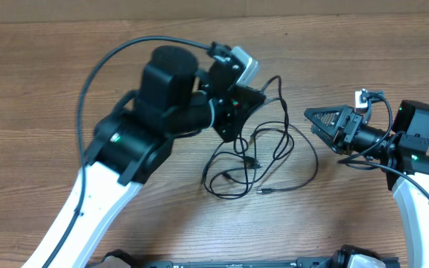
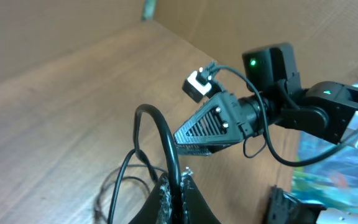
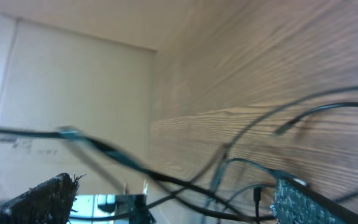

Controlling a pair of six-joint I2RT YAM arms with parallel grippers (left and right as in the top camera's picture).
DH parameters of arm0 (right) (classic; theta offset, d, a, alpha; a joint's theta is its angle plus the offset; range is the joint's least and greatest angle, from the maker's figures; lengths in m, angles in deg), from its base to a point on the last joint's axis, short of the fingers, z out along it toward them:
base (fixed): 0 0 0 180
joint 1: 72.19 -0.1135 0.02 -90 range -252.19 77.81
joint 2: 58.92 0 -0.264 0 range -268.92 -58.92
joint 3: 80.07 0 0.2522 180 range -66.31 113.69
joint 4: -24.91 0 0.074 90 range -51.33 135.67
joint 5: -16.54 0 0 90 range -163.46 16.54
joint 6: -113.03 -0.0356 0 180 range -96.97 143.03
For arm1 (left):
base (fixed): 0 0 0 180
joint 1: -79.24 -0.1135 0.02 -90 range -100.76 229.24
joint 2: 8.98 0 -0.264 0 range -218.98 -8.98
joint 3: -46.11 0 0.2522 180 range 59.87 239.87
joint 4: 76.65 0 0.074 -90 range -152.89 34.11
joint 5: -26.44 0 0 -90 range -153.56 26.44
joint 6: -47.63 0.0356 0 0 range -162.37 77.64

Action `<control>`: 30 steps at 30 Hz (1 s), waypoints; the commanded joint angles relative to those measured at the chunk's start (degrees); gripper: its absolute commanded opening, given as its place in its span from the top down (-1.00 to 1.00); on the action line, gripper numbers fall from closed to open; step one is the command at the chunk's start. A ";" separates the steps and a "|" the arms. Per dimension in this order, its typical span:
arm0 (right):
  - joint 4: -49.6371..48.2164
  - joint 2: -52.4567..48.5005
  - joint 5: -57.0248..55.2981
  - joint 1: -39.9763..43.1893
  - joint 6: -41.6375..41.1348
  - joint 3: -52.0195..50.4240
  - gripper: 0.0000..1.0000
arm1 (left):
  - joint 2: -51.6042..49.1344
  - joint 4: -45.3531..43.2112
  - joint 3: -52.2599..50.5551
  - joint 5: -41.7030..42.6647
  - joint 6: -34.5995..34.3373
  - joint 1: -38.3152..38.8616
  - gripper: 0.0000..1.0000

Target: Untangle cables

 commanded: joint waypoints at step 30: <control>-20.65 0.15 2.25 -5.05 0.70 0.57 0.27 | -7.87 -6.51 1.11 5.42 -7.50 11.21 0.92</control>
